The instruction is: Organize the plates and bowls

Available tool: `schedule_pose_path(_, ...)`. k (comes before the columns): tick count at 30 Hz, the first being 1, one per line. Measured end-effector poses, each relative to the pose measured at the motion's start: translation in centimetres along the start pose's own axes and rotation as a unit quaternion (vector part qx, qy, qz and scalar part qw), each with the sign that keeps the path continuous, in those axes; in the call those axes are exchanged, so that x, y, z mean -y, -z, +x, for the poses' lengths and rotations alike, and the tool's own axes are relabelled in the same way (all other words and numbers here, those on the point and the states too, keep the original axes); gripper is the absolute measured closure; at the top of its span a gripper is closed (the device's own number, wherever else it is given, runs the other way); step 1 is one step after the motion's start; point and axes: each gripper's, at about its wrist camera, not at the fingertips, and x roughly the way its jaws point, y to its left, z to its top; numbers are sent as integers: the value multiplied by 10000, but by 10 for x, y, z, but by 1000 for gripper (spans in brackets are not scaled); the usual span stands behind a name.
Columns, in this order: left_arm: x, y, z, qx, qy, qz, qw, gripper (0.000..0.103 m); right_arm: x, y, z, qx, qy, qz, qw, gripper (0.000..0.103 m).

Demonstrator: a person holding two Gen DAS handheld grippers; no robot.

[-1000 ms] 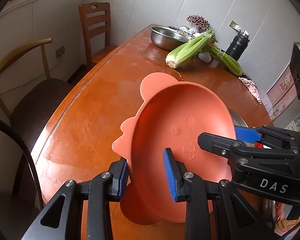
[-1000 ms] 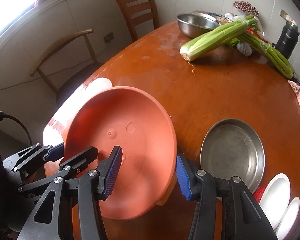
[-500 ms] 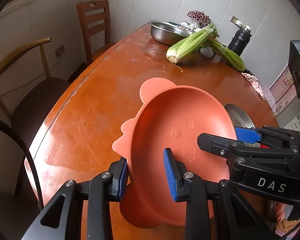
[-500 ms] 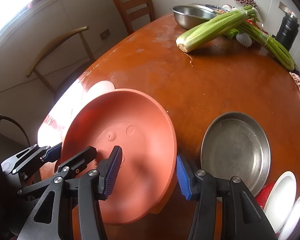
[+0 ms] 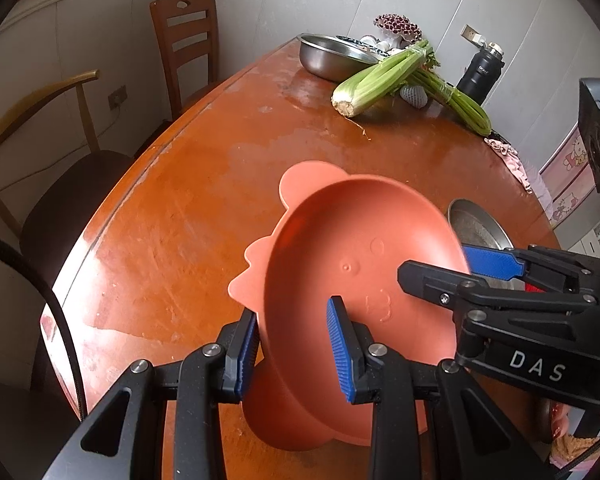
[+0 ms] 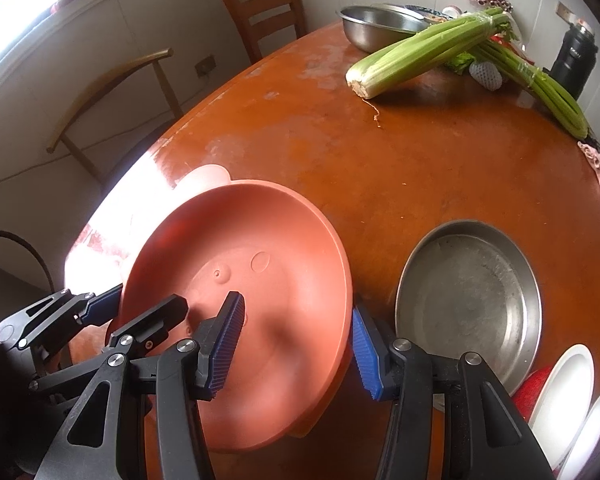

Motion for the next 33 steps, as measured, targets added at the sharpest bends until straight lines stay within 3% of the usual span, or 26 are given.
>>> schedule_pose_path(7, -3, 0, -1, 47, 44, -55, 10000, 70, 0, 1, 1, 2, 152, -71, 9999, 49)
schedule_pose_path(16, -15, 0, 2, -18, -213, -177, 9996, 67, 0, 4, -2, -18, 134, -28, 9999, 49)
schedule_pose_path(24, -5, 3, 6, -71, -89, -41, 9999, 67, 2, 8, -7, -45, 79, 48, 9999, 49)
schedule_pose_path(33, -1, 3, 3, -77, -255, -32, 9996, 65, -1, 14, -18, 124, 261, -104, 9995, 49)
